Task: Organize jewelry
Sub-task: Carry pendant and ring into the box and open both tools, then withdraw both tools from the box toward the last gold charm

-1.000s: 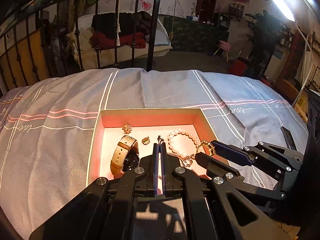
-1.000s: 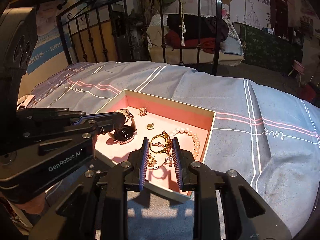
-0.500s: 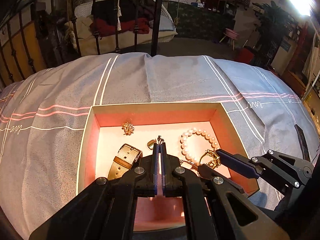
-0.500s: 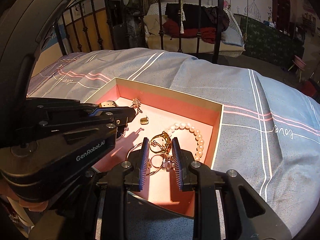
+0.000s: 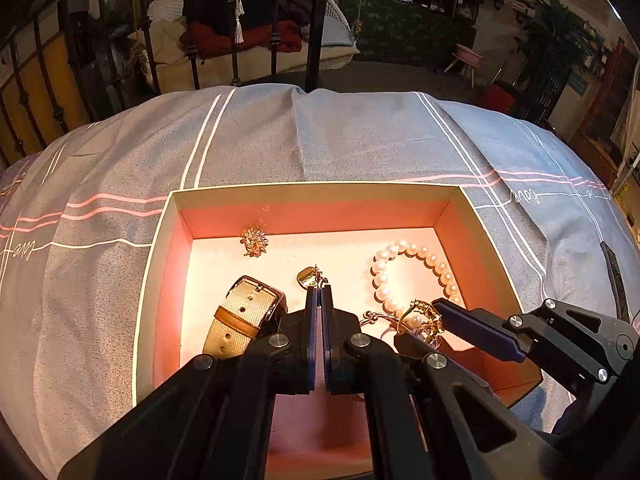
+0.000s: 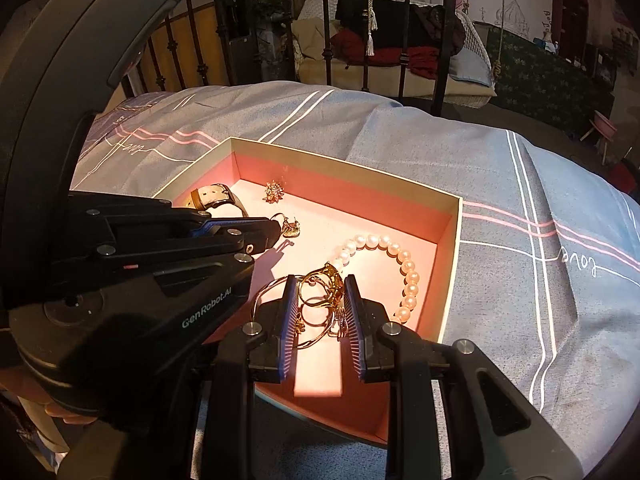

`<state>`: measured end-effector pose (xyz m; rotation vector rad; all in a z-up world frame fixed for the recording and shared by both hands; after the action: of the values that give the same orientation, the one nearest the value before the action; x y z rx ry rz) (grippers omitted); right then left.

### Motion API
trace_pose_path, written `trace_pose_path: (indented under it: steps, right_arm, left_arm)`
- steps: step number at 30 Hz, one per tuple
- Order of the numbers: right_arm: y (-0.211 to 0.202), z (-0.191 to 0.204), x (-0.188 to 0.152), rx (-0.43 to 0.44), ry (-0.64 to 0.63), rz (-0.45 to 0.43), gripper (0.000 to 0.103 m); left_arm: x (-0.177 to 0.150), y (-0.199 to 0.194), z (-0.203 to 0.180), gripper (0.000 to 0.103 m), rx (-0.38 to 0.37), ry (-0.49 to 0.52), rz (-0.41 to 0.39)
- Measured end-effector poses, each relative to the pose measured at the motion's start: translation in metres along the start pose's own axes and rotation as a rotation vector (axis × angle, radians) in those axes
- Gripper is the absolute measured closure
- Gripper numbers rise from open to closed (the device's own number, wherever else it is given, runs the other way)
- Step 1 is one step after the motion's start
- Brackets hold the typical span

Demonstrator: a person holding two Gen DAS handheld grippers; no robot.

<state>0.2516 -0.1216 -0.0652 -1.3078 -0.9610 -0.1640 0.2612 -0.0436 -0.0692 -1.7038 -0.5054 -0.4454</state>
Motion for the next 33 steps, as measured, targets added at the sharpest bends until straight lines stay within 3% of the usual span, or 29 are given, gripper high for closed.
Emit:
trace_pose_path:
  steps: [12, 15, 16, 18, 21, 25, 26, 27, 33]
  right_arm:
    - [0.0, 0.001, 0.0, -0.003, -0.007, 0.006, 0.079]
    - [-0.003, 0.002, 0.0, -0.006, -0.016, 0.002, 0.077]
    - [-0.004, 0.002, 0.0, -0.011, -0.016, 0.001, 0.075]
    - [-0.01, 0.002, 0.0, -0.025, -0.014, -0.011, 0.058]
    - [-0.029, 0.004, -0.005, -0.043, -0.011, -0.049, 0.046]
    - [-0.06, 0.012, -0.028, -0.051, 0.005, -0.095, 0.043]
    - [-0.066, 0.014, -0.037, -0.048, 0.014, -0.101, 0.036]
    - [-0.07, 0.017, -0.047, -0.047, 0.022, -0.102, 0.031]
    - [-0.083, 0.028, -0.095, -0.016, 0.066, -0.067, 0.031]
  left_arm:
    - [0.0, 0.001, 0.002, 0.1, 0.006, -0.01, 0.012]
    - [0.0, -0.004, 0.002, 0.09, -0.002, -0.012, 0.01]
    - [0.0, -0.006, 0.002, 0.085, -0.004, -0.009, 0.005]
    - [-0.001, -0.015, 0.0, 0.082, -0.027, 0.005, -0.008]
    - [-0.008, -0.041, -0.003, 0.068, -0.05, 0.024, -0.06]
    - [-0.033, -0.082, 0.001, 0.06, -0.089, 0.034, -0.136]
    - [-0.044, -0.089, 0.003, 0.058, -0.088, 0.036, -0.148]
    - [-0.057, -0.095, 0.006, 0.057, -0.089, 0.037, -0.153]
    - [-0.128, -0.101, 0.012, 0.057, -0.035, 0.081, -0.126]
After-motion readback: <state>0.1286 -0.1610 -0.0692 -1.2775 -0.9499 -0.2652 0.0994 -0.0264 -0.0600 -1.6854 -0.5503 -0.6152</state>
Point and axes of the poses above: each gripper's, at about its wrist camera, not at the fingertips, and y roughly the way its jaws point, z to its left, x to its top, the point moved 2 cm from there along y, roughly the way its jaws point, and after that the axes turned 11 degrees about -y, right-handed, at the moved point
